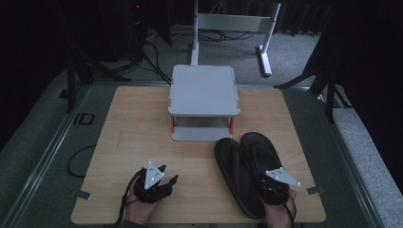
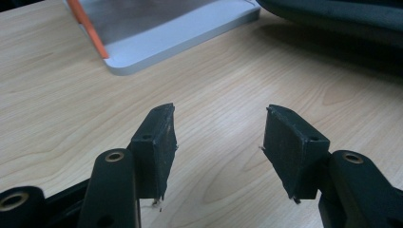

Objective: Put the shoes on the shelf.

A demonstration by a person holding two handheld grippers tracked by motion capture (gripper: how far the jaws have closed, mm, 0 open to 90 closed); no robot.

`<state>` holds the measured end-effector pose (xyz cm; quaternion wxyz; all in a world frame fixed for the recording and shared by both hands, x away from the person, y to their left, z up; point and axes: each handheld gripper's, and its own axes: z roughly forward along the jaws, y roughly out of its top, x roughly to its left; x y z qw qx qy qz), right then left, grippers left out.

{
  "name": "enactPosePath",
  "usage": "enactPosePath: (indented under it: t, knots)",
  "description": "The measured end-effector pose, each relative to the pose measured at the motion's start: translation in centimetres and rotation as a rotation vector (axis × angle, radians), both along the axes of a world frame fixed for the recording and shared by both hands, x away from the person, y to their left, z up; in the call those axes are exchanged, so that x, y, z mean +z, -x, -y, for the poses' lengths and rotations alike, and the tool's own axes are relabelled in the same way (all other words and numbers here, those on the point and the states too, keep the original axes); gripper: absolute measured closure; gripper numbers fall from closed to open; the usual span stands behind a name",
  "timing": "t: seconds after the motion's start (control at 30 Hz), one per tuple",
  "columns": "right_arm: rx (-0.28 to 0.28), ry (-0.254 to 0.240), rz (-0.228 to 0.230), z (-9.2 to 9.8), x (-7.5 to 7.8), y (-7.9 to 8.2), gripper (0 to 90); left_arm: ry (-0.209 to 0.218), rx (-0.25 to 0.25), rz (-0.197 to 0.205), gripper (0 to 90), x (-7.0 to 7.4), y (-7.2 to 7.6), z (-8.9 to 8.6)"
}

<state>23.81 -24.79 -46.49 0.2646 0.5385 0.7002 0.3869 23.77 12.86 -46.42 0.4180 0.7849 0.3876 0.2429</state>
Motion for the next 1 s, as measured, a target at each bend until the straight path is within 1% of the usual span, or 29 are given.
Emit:
enactPosePath:
  t: [0.27, 0.57, 0.6, 0.77, 1.0]
  knots:
    - [0.052, -0.018, -0.002, -2.0, 0.1, -0.1, 76.5, 0.005, 0.018, 0.004, 44.5, 0.1, -0.1, -0.6]
    - [0.082, -0.039, 0.007, -4.4, 0.2, -0.7, 76.5, 0.008, 0.035, 0.005, 44.5, 0.1, -0.1, -1.2]
    - [0.082, -0.039, 0.007, -4.4, 0.2, -0.7, 76.5, 0.008, 0.035, 0.005, 44.5, 0.1, -0.1, -1.2]
    - [0.099, -0.046, 0.017, -6.1, 0.5, -1.2, 76.5, 0.005, 0.046, 0.004, 44.5, 0.2, 0.0, -1.7]
    - [0.114, -0.050, 0.024, -7.3, 0.9, -2.1, 76.4, 0.011, 0.058, 0.006, 44.5, 0.2, 0.2, -2.1]
